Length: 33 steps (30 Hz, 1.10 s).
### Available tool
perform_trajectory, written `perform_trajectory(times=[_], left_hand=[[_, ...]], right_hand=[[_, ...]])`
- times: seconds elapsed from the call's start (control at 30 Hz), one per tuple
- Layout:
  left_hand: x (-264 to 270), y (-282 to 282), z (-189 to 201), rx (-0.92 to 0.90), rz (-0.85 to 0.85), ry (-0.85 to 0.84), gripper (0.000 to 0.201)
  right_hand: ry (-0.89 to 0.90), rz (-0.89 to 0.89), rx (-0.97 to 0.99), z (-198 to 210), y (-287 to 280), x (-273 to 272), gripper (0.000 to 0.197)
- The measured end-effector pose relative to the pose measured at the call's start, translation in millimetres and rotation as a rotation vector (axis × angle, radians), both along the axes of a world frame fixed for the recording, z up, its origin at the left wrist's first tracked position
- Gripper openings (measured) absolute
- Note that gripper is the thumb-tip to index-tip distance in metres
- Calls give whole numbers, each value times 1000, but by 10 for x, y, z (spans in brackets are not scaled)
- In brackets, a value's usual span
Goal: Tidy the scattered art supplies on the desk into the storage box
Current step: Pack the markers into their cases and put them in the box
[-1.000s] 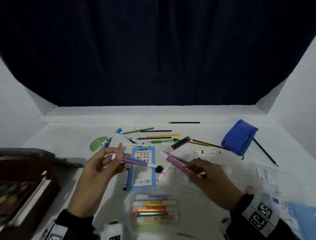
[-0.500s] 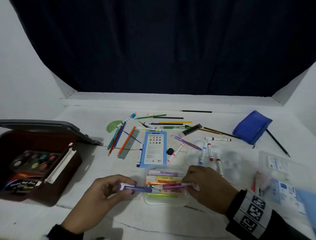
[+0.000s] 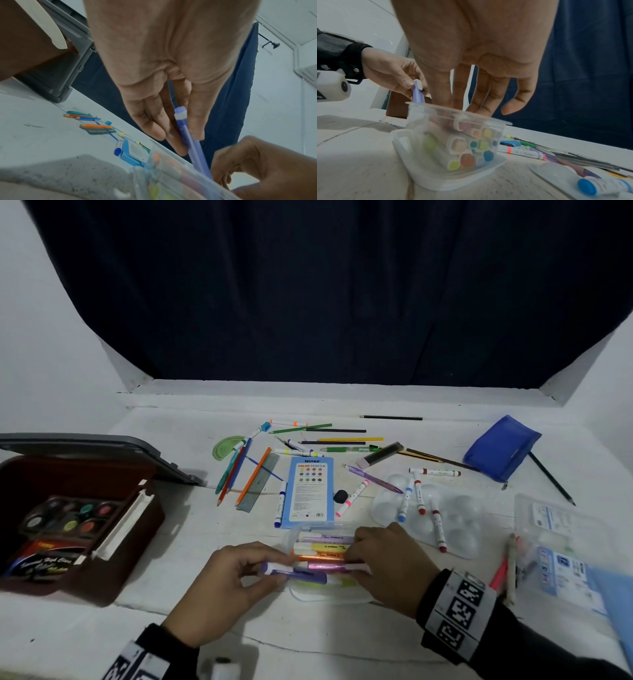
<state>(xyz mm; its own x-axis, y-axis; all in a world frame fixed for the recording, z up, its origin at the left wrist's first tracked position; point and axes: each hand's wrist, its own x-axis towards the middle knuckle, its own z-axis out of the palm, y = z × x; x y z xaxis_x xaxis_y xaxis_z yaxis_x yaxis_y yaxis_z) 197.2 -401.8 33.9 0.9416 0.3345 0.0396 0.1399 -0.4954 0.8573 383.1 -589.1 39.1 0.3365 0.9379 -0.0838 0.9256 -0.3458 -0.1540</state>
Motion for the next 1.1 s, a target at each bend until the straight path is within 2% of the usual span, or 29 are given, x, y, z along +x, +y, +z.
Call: perform_trajectory(times=[0.27,0.47,0.57,0.83,0.93,1.1], left_hand=[[95,-147,-83,26,-5,-36,25],[222,-189,-180,318,-61,-69,24],[272,-178,-195,393,-62,-91,25],[478,-179,-19,626,-203,138,17],[518,-173,20,722,-248,155,13],[481,-137,12,743,-225,110,11]], right_hand=[[75,-23,23,-4,-50,48,31],[124,-59,55,-32,-76,40,30],[113,-67,50,-37,-71,34,29],[115,-86,36,-49,-33,25,30],[91,-81,32,-45,-20,22,30],[88,-80,24,-20,-6,29,31]])
